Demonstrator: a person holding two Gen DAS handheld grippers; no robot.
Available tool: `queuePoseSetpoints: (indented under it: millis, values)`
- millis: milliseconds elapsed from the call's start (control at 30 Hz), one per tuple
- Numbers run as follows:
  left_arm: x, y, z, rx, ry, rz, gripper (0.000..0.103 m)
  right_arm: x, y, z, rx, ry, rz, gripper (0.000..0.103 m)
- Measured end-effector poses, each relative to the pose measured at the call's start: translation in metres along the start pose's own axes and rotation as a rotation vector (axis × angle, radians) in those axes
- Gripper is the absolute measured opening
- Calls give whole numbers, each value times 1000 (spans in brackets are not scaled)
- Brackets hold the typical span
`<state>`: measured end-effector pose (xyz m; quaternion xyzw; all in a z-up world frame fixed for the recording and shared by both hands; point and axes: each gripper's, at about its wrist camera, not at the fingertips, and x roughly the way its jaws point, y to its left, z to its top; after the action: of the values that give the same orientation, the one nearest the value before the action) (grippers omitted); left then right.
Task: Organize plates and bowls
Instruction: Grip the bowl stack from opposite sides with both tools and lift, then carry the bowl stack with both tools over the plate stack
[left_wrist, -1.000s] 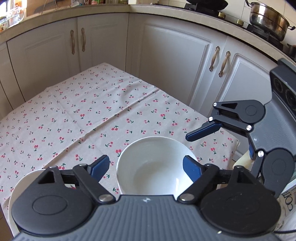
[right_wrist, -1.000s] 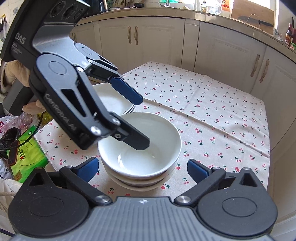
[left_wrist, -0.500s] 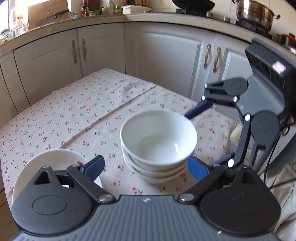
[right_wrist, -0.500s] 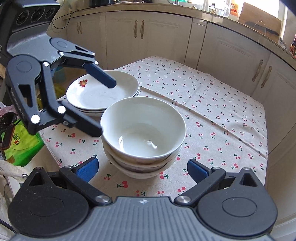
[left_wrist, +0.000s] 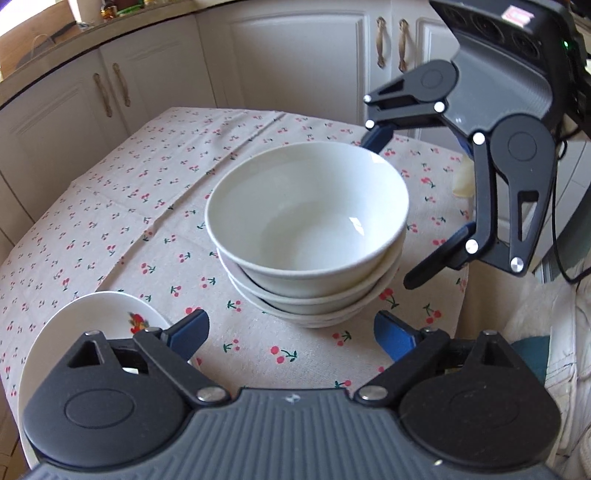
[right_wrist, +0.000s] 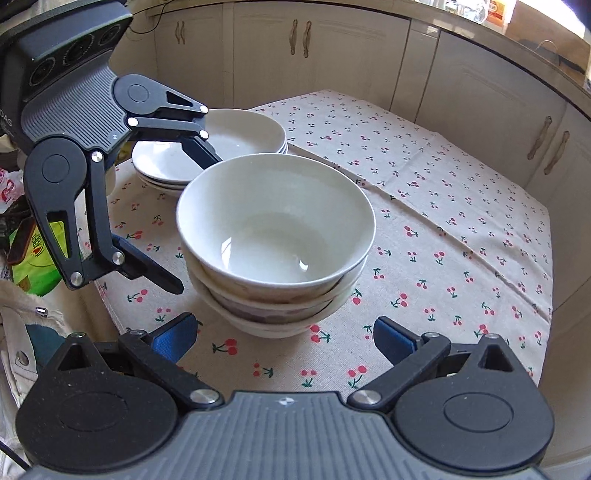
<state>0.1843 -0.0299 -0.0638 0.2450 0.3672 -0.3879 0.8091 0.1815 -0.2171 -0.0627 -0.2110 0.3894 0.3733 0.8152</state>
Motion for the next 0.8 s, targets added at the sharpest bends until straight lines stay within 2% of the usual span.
queuePoseSetpoints:
  millis: [433, 800]
  values:
    - [19, 14, 8, 67, 42, -166, 86, 15, -12, 15, -135, 45, 110, 97]
    - [20, 19, 20, 103, 46, -234, 86, 14, -15, 21, -151, 53, 158, 93]
